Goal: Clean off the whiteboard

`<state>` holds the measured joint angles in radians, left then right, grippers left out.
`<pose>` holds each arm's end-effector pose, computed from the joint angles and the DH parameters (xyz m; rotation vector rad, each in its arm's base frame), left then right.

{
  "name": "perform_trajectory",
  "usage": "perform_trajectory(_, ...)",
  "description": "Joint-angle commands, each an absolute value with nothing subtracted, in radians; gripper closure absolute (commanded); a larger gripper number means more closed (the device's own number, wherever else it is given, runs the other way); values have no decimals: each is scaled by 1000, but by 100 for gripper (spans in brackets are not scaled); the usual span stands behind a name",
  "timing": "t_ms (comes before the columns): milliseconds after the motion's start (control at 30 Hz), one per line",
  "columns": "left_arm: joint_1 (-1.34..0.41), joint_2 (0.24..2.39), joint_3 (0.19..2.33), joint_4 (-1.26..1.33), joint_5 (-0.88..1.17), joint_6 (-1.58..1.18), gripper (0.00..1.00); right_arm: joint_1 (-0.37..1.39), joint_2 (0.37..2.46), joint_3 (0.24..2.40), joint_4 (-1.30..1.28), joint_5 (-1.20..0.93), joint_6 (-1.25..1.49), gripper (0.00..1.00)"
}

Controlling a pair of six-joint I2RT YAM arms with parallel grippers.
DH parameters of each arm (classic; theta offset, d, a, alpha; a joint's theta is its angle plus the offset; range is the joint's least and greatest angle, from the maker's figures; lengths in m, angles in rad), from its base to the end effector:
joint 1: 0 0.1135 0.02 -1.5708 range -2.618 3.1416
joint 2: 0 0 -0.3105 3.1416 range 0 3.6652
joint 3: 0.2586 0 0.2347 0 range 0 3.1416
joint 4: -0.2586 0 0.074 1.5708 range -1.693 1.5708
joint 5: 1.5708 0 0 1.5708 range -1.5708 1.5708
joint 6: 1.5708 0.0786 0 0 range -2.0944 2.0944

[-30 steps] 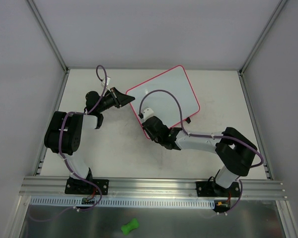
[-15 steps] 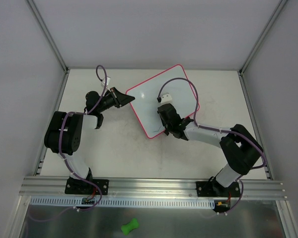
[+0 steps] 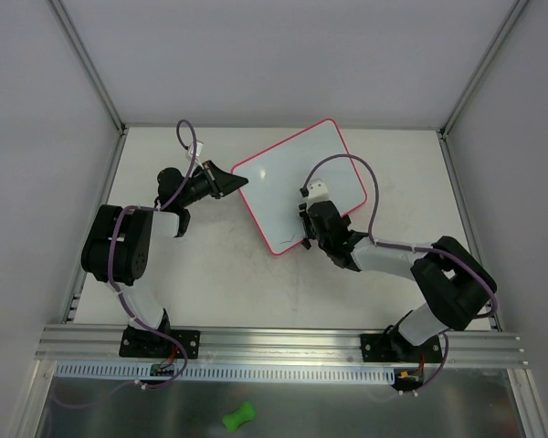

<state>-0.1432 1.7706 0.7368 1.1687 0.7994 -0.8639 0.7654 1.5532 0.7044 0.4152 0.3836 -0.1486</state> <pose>0.3650 -0.1096 0.2709 0.1476 1.6326 -1.3613 0.2676 0.2163 0.2316 -0.6453 1.8624 0.0175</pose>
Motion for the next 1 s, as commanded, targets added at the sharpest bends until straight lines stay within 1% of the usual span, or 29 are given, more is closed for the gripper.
perform_trajectory(0,-160,1772,738,1134,861,-779,100,813,1554,686,463,265,-158,100)
perform_trajectory(367,-160,1770,736,1134,861,-779,100,963,1623,726,446,282,-183,100)
perform_trajectory(500,-160,1770,736,1134,861,-781,100,1026,1664,752,422,319,-195,100)
perform_trajectory(967,-160,1767,732,1134,861,-778,100,1071,1677,798,416,368,-201,100)
